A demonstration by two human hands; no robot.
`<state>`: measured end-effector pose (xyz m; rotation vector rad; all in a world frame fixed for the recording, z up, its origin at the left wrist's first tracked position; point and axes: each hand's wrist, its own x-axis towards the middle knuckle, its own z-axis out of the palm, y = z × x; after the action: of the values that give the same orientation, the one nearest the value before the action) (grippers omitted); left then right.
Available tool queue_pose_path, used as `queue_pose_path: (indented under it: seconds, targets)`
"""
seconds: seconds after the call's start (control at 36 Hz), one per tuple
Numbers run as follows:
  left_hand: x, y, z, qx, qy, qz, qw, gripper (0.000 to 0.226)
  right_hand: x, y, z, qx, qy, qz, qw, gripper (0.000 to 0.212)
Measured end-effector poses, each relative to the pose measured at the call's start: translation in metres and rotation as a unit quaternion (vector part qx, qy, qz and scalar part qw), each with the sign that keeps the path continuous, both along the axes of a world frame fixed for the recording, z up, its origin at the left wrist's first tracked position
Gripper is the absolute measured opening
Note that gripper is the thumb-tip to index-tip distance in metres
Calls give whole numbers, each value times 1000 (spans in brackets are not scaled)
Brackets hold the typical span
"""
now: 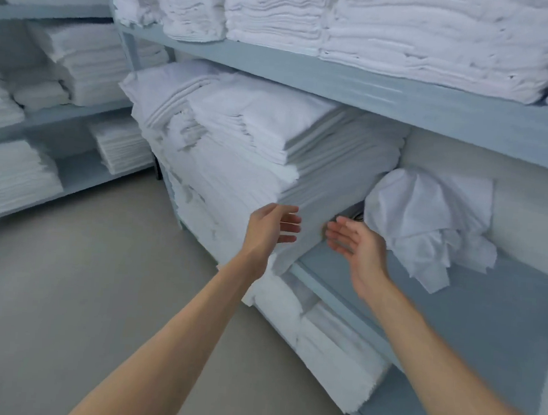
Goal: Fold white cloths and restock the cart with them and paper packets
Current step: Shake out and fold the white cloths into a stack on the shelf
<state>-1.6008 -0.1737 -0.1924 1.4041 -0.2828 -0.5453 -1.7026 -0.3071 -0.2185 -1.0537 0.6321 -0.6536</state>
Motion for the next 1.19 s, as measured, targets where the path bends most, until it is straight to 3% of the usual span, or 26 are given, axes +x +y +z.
queue_pose_path:
  seconds: [0.28, 0.56, 0.81, 1.08, 1.19]
  targets:
    - [-20, -141, -9, 21, -5, -127, 992, 16, -44, -105, -16, 29, 12, -116, 993, 18]
    - [-10, -214, -57, 64, 39, -206, 976, 21, -60, -155, -59, 74, 46, -219, 972, 18]
    - [31, -262, -93, 77, 65, -296, 950, 21, -24, -167, -79, 102, 74, -291, 948, 29]
    - [38, -287, -120, 96, 133, -317, 934, 28, 12, -179, -100, 128, 91, -307, 939, 21]
    - [47, -296, -128, 97, 160, -281, 941, 28, 27, -196, -112, 146, 108, -288, 940, 15]
